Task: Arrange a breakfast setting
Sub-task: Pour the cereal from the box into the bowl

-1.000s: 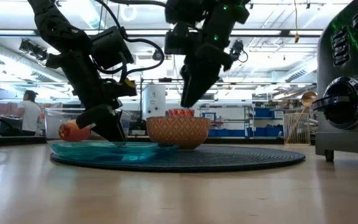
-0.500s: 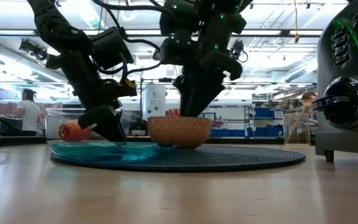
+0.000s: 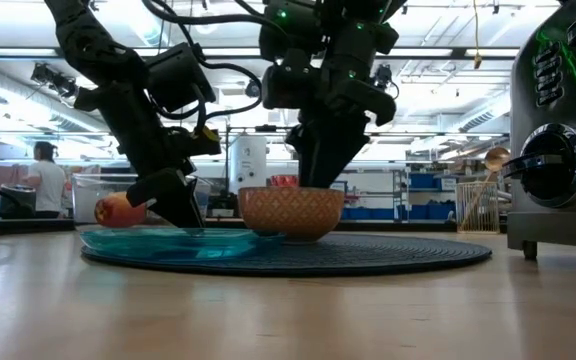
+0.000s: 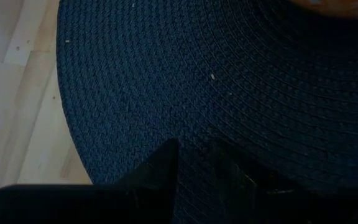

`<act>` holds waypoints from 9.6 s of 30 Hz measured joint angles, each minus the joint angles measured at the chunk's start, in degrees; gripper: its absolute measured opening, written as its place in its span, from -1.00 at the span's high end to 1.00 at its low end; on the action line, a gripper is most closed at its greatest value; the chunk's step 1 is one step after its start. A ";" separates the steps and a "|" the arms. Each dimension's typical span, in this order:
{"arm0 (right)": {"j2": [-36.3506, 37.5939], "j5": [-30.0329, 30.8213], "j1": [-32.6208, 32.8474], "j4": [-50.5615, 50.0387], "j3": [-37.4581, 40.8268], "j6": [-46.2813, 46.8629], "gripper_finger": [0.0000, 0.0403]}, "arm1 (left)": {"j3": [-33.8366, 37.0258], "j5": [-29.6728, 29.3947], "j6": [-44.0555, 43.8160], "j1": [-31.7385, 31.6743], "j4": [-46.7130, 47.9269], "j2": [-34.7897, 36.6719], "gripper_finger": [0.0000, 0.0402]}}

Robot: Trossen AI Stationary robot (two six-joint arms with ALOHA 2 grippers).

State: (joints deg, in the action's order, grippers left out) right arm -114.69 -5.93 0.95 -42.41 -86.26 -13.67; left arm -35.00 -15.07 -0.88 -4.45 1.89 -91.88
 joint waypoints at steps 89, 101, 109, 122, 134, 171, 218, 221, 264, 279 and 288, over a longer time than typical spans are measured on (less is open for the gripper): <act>24.90 35.75 15.45 4.82 1.86 33.04 -0.51 | -57.01 14.97 -21.84 52.90 84.70 26.07 -0.51; 24.90 33.01 18.12 3.28 1.86 30.40 -0.44 | -44.96 14.85 -20.45 57.13 79.84 24.40 -0.15; 24.90 32.87 18.27 3.89 1.86 30.10 -0.38 | -42.06 14.86 -14.94 57.18 75.37 24.34 0.34; 24.90 34.95 17.91 8.11 1.86 27.39 -0.41 | -41.92 14.97 -13.57 57.16 74.60 24.48 0.97; 19.09 28.94 17.84 22.95 1.84 23.11 -0.57 | -48.05 8.63 -25.70 56.96 75.33 31.82 0.99; -4.17 13.81 12.35 55.50 1.86 24.09 -0.74 | -48.26 -9.08 -54.35 55.68 78.87 37.20 1.00; 5.00 10.70 10.28 46.20 1.90 22.51 -0.02 | -61.27 -17.63 -35.64 55.67 67.39 45.66 0.16; 9.06 10.41 10.62 40.75 1.90 22.59 -0.02 | -65.16 -19.88 -31.60 55.67 65.33 45.64 0.16; 31.24 5.84 7.44 35.48 1.90 22.71 -0.02 | -29.26 -27.34 -15.12 37.38 17.10 38.30 -0.57; 30.67 3.40 7.51 38.76 1.81 21.63 -0.02 | -29.18 -19.39 -9.06 30.98 9.63 31.81 -0.50; 30.69 3.37 7.50 38.12 1.81 21.40 -0.03 | -29.19 -19.40 -8.28 30.64 7.76 31.82 -0.12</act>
State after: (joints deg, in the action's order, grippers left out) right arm -84.01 -2.56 8.45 -4.29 -84.44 7.73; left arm -64.19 -34.47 -9.16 26.20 9.65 -60.05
